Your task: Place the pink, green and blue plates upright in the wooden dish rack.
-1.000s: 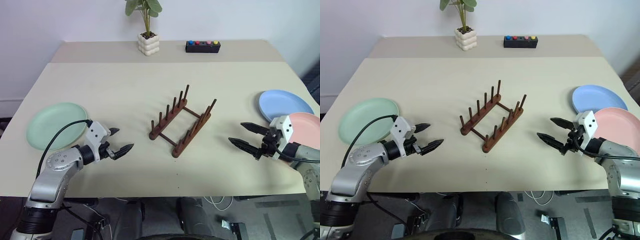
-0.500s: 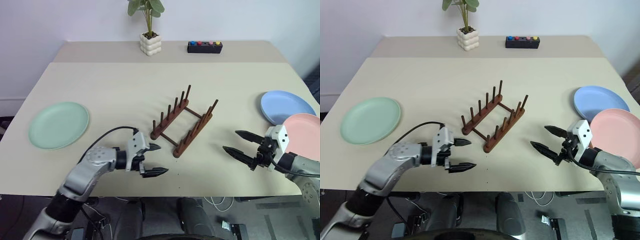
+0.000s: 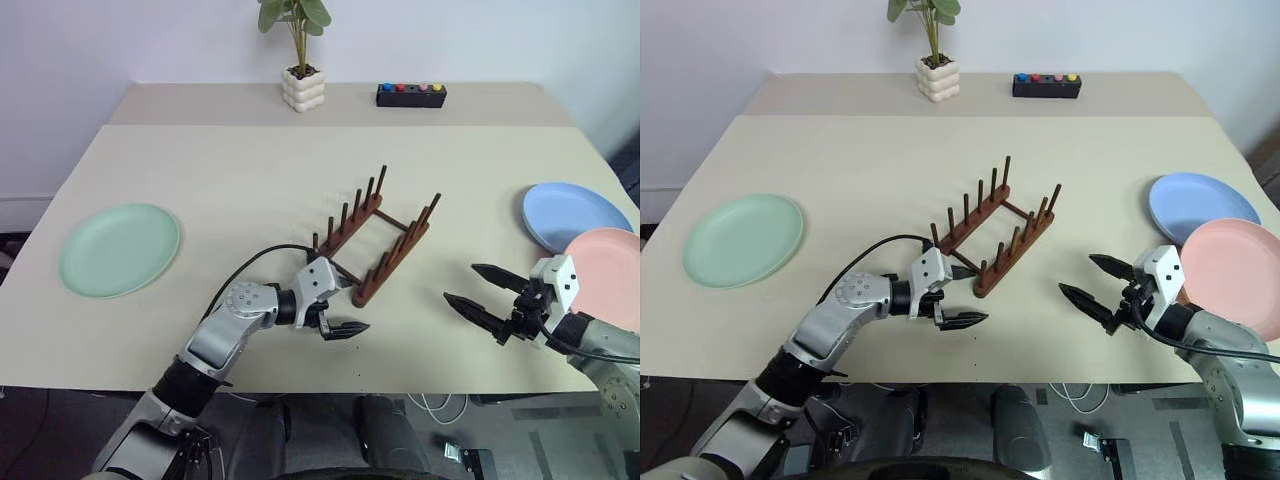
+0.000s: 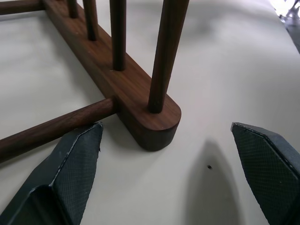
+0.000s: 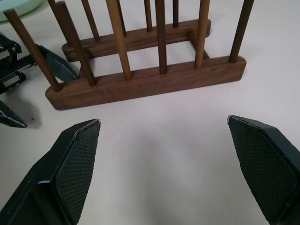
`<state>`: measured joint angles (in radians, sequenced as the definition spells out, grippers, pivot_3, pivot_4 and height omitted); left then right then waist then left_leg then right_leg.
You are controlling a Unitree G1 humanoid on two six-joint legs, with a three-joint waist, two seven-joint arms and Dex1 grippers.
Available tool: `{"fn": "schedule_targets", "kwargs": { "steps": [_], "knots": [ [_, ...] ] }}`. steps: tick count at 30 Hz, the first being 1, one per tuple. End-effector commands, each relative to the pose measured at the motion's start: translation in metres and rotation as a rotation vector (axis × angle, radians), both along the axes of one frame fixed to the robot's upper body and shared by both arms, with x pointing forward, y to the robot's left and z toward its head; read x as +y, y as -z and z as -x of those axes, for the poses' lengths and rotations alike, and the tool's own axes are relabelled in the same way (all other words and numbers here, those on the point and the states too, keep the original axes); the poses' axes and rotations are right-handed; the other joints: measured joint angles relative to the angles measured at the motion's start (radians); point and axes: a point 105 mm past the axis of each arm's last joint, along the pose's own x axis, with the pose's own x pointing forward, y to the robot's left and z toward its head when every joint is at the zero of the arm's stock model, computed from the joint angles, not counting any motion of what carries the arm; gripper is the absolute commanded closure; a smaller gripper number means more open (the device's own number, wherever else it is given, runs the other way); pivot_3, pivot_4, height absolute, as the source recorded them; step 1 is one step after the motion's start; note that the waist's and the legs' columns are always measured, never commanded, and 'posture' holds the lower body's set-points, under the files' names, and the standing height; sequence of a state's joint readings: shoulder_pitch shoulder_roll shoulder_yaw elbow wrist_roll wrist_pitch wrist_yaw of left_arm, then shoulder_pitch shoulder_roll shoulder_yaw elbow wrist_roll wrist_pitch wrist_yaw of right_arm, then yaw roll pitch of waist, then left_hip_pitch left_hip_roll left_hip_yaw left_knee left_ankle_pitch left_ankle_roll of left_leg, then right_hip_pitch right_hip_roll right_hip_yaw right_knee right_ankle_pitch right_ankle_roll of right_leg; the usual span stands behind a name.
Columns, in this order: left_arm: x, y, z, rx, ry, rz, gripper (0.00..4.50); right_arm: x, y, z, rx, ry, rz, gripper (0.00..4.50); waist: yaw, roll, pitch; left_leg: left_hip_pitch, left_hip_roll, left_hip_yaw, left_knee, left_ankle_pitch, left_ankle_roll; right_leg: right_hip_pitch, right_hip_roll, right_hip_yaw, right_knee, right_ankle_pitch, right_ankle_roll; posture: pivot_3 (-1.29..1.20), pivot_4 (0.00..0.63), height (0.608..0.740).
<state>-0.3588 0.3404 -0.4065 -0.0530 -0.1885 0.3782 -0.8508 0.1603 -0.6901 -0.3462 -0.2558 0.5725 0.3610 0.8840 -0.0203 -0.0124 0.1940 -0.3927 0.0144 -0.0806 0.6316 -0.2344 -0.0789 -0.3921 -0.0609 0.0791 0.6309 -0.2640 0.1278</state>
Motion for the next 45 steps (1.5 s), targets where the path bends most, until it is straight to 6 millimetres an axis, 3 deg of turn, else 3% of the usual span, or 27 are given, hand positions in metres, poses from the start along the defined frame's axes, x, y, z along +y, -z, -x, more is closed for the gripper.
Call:
{"fn": "schedule_targets", "kwargs": {
  "steps": [1,3,10,16,24,29,37,40,41,45],
  "knots": [
    [0.011,0.002,-0.008,-0.009,-0.060,-0.016,1.27,0.004,-0.014,0.001,-0.060,-0.009,-0.004,0.00,0.000,0.000,0.000,0.000,0.000,0.000,0.000,0.000,0.000,0.000,0.000,0.000,0.000,0.000,0.000,0.00,0.150,0.730],
    [0.015,0.002,-0.011,-0.024,-0.081,-0.028,2.35,0.005,-0.015,0.001,-0.062,-0.010,-0.004,0.00,0.000,0.000,0.000,0.000,0.000,0.000,-0.001,0.000,0.000,0.000,0.000,0.000,0.000,0.000,0.000,0.00,0.150,0.730],
    [0.029,0.001,-0.021,-0.060,-0.131,-0.047,2.35,0.009,-0.016,-0.001,-0.065,-0.015,-0.009,0.00,0.001,0.000,0.000,0.000,0.000,0.000,-0.001,0.000,0.000,0.000,0.000,0.000,0.000,0.000,0.000,0.00,0.150,0.730],
    [0.058,-0.002,-0.047,-0.073,-0.277,-0.052,2.35,0.010,-0.016,-0.001,-0.067,-0.015,-0.010,0.00,0.001,0.000,0.000,0.000,0.000,0.000,-0.001,0.000,0.000,0.000,0.000,0.000,0.000,0.000,0.000,0.00,0.150,0.730],
    [0.036,-0.005,-0.016,-0.031,-0.075,-0.010,2.35,0.009,-0.015,0.000,-0.066,-0.009,-0.009,0.00,0.003,0.000,0.000,0.000,0.000,0.000,-0.001,0.000,0.000,-0.001,0.000,0.000,0.000,0.000,0.000,0.00,0.150,0.730],
    [0.018,0.000,-0.026,-0.058,-0.106,-0.031,2.35,0.011,-0.016,-0.001,-0.070,-0.012,-0.011,0.00,0.010,0.000,0.000,0.000,0.000,0.000,0.000,0.000,0.000,0.001,0.000,0.000,-0.001,0.000,0.000,0.00,0.150,0.730],
    [0.008,0.006,-0.049,-0.095,-0.217,-0.035,2.35,0.013,-0.020,-0.001,-0.074,-0.014,-0.009,0.00,0.008,0.000,-0.001,0.000,0.000,0.000,0.000,0.000,0.000,0.001,0.000,0.000,-0.001,0.000,0.000,0.00,0.150,0.730],
    [0.009,0.005,-0.051,-0.099,-0.230,-0.025,3.20,0.013,-0.020,-0.001,-0.074,-0.013,-0.008,0.00,0.007,0.000,-0.001,0.000,0.000,0.000,0.000,0.000,0.000,0.001,0.000,0.000,0.000,0.000,0.000,0.00,0.150,0.730],
    [0.009,0.005,-0.051,-0.100,-0.231,-0.020,3.69,0.012,-0.020,-0.001,-0.075,-0.011,-0.007,0.00,0.007,0.000,-0.001,0.000,0.000,0.000,0.000,0.000,0.000,0.001,0.000,0.000,0.000,0.000,0.000,0.00,0.150,0.730],
    [0.012,0.006,-0.050,-0.106,-0.232,-0.022,3.72,0.011,-0.020,0.000,-0.073,-0.010,-0.006,0.00,0.007,0.000,-0.001,0.000,0.000,0.000,0.000,0.000,0.000,0.001,0.000,0.000,0.000,0.000,0.000,0.00,0.150,0.730]
  ]
}}
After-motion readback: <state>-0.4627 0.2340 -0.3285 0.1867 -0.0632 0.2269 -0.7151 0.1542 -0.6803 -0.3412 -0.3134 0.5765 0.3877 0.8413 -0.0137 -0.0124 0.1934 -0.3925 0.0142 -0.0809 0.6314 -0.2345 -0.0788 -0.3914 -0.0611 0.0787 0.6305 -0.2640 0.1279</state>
